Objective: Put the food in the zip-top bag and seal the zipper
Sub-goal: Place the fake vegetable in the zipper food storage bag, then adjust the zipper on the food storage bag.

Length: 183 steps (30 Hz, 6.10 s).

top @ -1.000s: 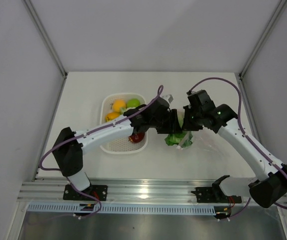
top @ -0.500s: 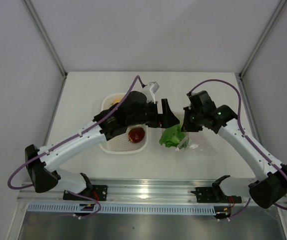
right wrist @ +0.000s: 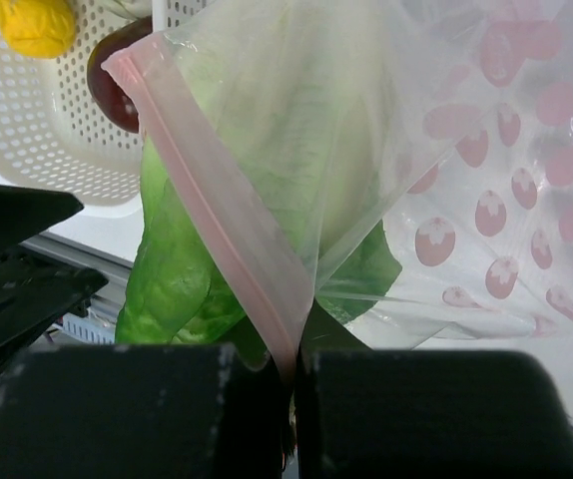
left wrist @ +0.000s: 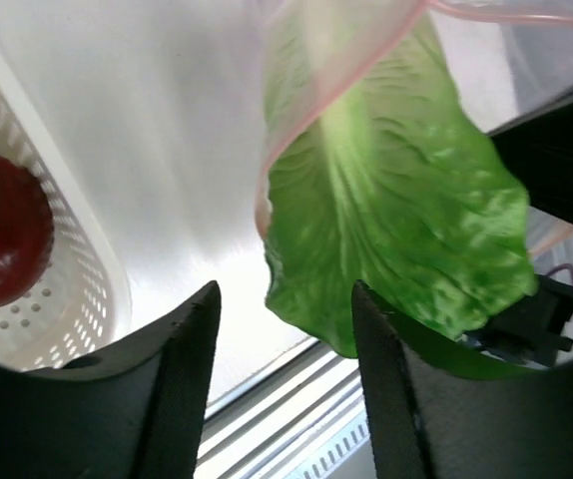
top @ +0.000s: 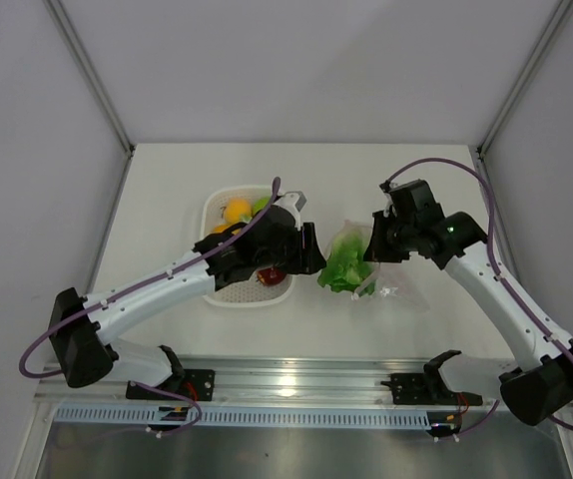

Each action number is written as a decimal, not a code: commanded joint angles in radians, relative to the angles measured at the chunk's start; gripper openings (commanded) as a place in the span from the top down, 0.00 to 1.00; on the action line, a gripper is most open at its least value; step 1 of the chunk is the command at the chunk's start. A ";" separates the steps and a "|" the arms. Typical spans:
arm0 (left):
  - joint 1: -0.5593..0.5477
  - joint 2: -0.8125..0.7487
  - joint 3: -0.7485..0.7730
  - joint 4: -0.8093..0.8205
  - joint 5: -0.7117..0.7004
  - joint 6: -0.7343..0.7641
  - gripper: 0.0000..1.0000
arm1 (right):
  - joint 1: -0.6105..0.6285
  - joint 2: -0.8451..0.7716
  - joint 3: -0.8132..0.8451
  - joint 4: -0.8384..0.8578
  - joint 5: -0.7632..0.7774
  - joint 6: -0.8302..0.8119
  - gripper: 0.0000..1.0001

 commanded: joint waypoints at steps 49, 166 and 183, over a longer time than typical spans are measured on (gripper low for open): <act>0.004 0.069 -0.065 0.227 -0.108 0.079 0.67 | -0.023 -0.052 -0.027 0.057 -0.232 -0.017 1.00; 0.144 0.289 0.124 0.361 0.601 -0.150 0.99 | -0.116 -0.008 0.078 -0.084 0.222 -0.136 1.00; 0.172 0.265 0.208 0.327 0.667 -0.157 0.99 | -0.184 0.010 0.315 -0.193 0.200 -0.152 1.00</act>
